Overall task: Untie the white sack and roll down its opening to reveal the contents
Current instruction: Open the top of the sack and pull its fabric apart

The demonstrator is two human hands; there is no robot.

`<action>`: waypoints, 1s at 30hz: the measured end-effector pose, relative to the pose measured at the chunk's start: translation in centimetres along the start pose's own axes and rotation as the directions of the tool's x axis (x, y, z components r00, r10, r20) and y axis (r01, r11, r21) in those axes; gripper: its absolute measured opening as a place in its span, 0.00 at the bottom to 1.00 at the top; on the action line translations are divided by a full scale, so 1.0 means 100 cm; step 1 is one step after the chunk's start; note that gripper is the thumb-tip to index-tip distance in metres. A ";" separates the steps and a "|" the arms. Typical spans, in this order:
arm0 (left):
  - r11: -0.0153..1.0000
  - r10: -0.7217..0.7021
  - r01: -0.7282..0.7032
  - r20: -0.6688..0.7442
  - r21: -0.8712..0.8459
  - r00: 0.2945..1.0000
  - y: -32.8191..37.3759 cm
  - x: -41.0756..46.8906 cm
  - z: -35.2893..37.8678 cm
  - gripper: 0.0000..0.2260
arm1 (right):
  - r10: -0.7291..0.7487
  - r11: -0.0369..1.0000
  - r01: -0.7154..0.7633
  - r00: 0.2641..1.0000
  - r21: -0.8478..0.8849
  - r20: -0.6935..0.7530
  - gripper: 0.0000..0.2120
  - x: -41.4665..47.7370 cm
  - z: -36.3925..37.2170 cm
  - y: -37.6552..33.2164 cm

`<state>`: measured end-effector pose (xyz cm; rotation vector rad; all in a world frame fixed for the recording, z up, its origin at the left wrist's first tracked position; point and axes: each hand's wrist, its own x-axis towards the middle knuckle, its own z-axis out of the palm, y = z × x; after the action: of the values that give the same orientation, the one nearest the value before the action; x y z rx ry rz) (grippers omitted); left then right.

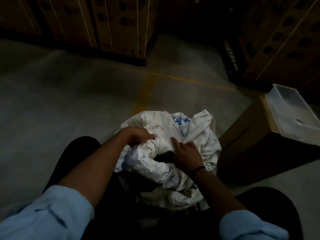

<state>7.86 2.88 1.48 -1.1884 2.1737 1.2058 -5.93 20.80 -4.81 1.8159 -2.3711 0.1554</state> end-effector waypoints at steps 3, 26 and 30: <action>0.748 0.381 -0.172 -0.203 0.641 0.902 0.019 -0.009 0.008 0.23 | -0.029 0.998 0.031 0.999 -0.049 0.045 0.21 0.004 -0.002 0.001; 0.919 0.212 -0.302 0.327 0.254 0.921 0.018 0.001 -0.012 0.38 | -0.030 0.999 0.028 0.996 -0.016 -0.089 0.47 0.010 -0.025 -0.007; 0.838 0.056 -0.208 0.298 0.505 0.953 0.034 0.005 0.000 0.43 | 0.065 0.970 -0.092 0.990 0.226 0.124 0.34 0.011 -0.020 -0.003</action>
<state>4.77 3.60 2.87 -0.6040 2.1920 0.6778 -5.76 20.05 -2.63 1.8755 -2.6029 0.3595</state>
